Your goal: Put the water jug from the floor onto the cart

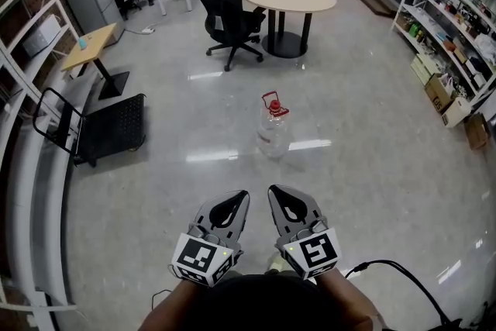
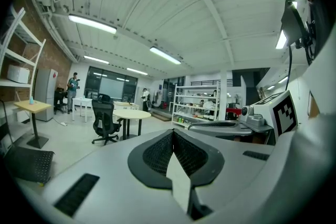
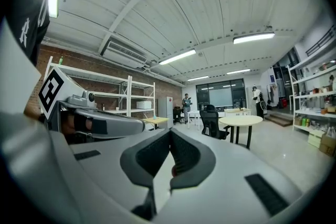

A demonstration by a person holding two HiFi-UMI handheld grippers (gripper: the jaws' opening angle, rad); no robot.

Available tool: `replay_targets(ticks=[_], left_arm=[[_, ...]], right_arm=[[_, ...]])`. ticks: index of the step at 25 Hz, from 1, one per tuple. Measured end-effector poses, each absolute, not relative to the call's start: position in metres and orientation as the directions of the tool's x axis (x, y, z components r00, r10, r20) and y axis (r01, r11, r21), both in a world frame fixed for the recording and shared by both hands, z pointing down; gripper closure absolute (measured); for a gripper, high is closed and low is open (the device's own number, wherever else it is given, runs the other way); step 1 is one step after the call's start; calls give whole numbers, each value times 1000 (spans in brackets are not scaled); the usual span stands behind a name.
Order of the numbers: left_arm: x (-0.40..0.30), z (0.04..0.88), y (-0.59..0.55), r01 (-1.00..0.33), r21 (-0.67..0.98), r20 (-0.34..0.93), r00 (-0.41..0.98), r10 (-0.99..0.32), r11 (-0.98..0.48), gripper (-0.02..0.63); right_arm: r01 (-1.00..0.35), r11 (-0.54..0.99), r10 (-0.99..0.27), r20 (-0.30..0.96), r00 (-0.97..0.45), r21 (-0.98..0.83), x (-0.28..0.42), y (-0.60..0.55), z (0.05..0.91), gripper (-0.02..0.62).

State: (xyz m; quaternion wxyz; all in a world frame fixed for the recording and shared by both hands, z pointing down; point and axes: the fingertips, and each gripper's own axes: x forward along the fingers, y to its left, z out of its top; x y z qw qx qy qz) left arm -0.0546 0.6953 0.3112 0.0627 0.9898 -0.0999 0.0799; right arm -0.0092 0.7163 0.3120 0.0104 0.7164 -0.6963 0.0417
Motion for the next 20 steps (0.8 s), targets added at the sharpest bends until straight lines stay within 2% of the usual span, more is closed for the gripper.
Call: replay_targets(ticks=[12, 20], left_arm=[[17, 323, 671, -255, 108, 194, 953, -231, -961, 601], [66, 345, 548, -212, 121, 175, 966, -190, -970, 601]], right_arm=[[-996, -19, -996, 91, 11, -85, 66, 695, 328, 592], [-996, -71, -992, 105, 66, -46, 116, 579, 352, 592]])
